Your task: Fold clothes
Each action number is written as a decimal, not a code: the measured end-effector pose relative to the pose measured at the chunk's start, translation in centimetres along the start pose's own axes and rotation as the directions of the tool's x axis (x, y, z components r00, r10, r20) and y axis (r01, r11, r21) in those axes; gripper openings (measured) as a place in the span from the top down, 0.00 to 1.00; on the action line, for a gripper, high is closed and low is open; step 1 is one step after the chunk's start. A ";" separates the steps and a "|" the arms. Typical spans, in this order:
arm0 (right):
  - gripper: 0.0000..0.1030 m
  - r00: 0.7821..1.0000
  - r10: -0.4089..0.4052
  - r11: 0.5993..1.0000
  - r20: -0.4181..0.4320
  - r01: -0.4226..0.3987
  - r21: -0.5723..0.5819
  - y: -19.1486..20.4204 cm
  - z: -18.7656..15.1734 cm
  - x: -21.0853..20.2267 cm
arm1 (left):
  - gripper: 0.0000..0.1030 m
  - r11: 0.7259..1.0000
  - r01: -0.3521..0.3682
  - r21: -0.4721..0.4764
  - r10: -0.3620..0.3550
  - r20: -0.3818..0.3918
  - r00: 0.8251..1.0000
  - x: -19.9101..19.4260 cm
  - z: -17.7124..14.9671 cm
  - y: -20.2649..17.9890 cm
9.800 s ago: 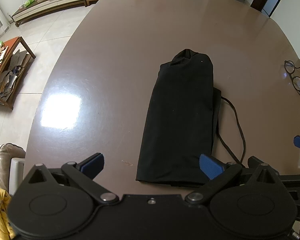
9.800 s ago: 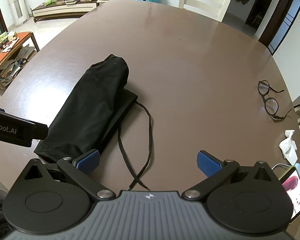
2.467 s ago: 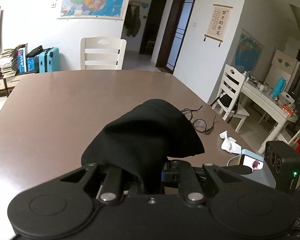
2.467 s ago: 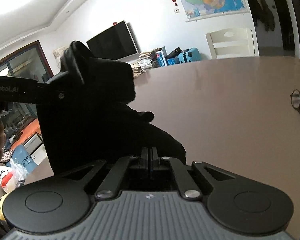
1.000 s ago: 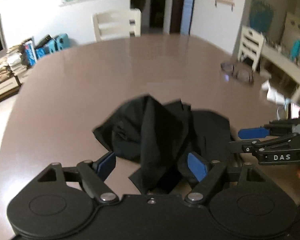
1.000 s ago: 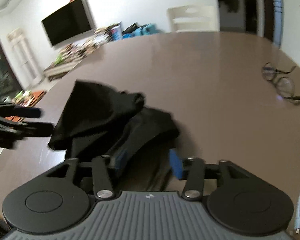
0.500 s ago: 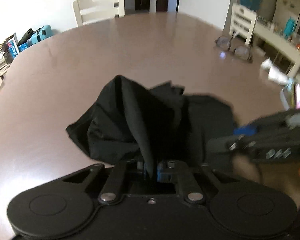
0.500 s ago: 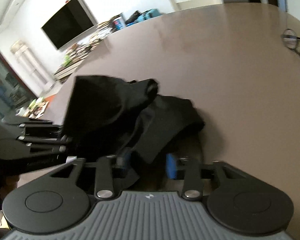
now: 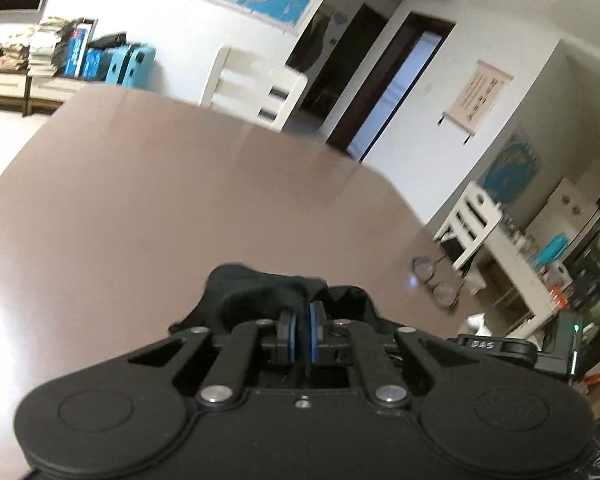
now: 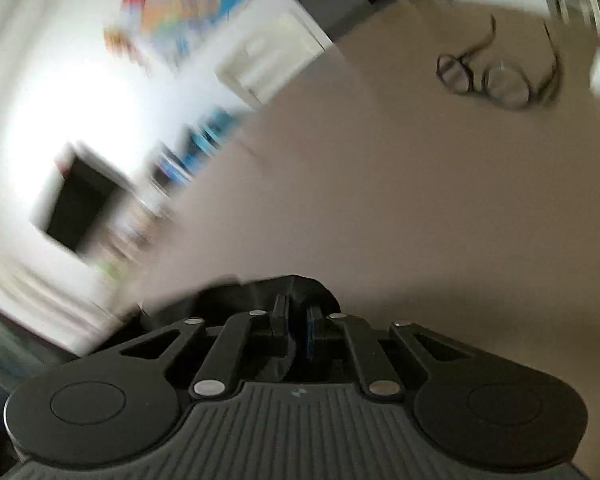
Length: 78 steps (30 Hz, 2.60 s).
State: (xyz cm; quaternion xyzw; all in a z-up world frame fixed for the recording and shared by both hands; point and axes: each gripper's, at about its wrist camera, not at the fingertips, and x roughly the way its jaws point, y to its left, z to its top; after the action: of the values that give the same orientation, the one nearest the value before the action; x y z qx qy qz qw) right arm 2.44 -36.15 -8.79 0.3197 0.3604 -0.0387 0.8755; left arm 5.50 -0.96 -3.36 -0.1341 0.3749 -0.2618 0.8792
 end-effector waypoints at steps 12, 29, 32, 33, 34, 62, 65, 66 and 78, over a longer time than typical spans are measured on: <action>0.24 0.913 -0.293 0.754 0.284 0.403 -0.519 4.3 -4.3 -2.8 | 0.58 0.991 -0.114 0.073 0.123 -0.134 0.983 1.5 -3.0 1.0; 0.15 0.988 0.043 0.588 0.148 0.095 -0.803 4.3 -7.9 -4.2 | 0.49 0.990 -0.018 0.140 0.055 -0.270 0.961 5.6 -5.9 -1.6; 0.25 0.991 0.023 0.483 0.128 0.101 -0.870 5.2 -9.3 -2.1 | 0.64 0.987 -0.019 0.158 0.061 -0.264 0.963 6.2 -5.9 -1.9; 0.50 0.993 0.011 0.493 0.116 0.096 -0.865 5.2 -9.1 -1.4 | 0.75 0.987 -0.023 0.159 0.065 -0.263 0.963 6.2 -5.8 -1.9; 0.84 0.997 -0.005 0.542 0.073 0.065 -0.838 5.0 -8.3 -0.6 | 0.93 0.989 -0.022 0.143 0.061 -0.276 0.959 6.3 -5.6 -1.6; 0.19 0.968 -0.168 0.968 0.189 0.198 -0.156 -5.6 1.5 -2.5 | 0.44 1.000 -0.016 0.019 0.021 -0.259 0.966 3.7 -6.8 0.8; 0.17 0.971 -0.165 0.953 0.173 0.203 -0.227 -5.0 0.7 -2.1 | 0.36 0.998 -0.015 0.061 0.031 -0.262 0.965 4.4 -6.9 -0.4; 0.17 0.971 -0.165 0.947 0.171 0.205 -0.249 -4.9 0.6 -1.8 | 0.36 0.996 -0.023 0.087 0.046 -0.263 0.964 4.6 -6.8 -0.9; 0.10 0.980 -0.062 0.868 0.191 0.147 -0.474 -2.1 -3.3 -3.1 | 0.96 0.987 -0.073 0.144 0.111 -0.274 0.955 5.8 -6.1 -2.1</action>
State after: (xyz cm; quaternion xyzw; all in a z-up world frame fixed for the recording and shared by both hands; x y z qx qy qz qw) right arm -2.47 -36.42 -9.60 0.0649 0.2996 -0.0215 0.9516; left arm 3.67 -6.22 -9.98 -0.0194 0.4837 -0.2613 0.8351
